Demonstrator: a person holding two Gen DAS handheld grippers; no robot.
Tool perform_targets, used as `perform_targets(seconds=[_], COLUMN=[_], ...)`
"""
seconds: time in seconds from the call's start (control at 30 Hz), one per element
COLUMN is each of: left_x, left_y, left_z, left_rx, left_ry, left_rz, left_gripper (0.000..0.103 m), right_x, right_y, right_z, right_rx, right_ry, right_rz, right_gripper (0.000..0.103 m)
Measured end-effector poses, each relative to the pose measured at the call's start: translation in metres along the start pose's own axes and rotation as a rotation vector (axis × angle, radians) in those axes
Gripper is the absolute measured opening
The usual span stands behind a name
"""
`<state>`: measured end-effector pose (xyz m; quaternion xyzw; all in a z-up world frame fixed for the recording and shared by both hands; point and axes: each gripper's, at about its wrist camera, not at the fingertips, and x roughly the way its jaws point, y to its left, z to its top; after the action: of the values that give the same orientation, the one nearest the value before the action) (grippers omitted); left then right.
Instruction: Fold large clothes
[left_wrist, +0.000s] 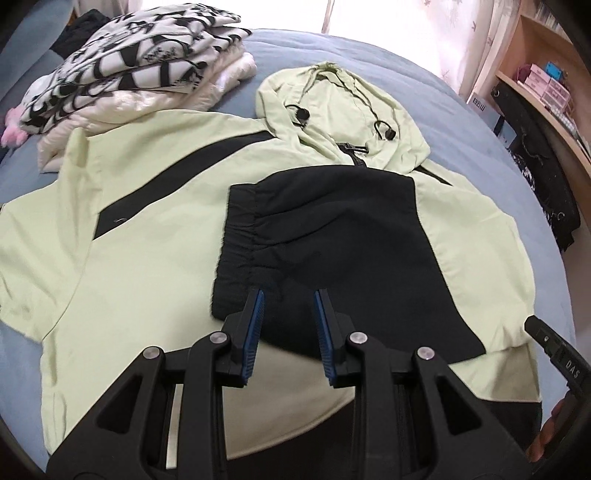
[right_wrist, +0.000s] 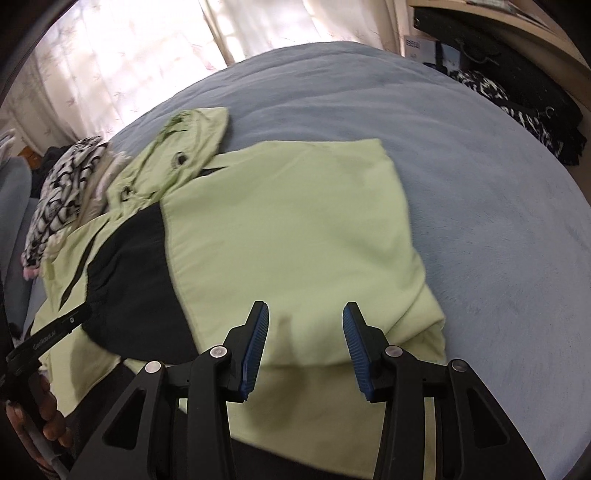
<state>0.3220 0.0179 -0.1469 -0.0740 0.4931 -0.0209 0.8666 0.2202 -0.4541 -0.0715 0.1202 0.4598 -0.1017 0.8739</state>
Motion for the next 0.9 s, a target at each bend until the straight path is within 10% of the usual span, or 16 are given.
perform_targets(seconds=[0.57, 0.9], left_x=[-0.102, -0.162], left_y=[0.03, 0.094], left_z=[-0.07, -0.102], left_rx=[0.048, 0.091], left_ry=[-0.054, -0.117], left_rz=[-0.029, -0.022], left_gripper=[0.025, 0.031], right_x=[-0.117, -0.164], right_y=[0.051, 0.145], right_z=[-0.09, -0.141], right_rx=[-0.129, -0.283], right_ry=[-0.042, -0.053], right_rz=[0.055, 0.103], right_gripper=[0.044, 0.049])
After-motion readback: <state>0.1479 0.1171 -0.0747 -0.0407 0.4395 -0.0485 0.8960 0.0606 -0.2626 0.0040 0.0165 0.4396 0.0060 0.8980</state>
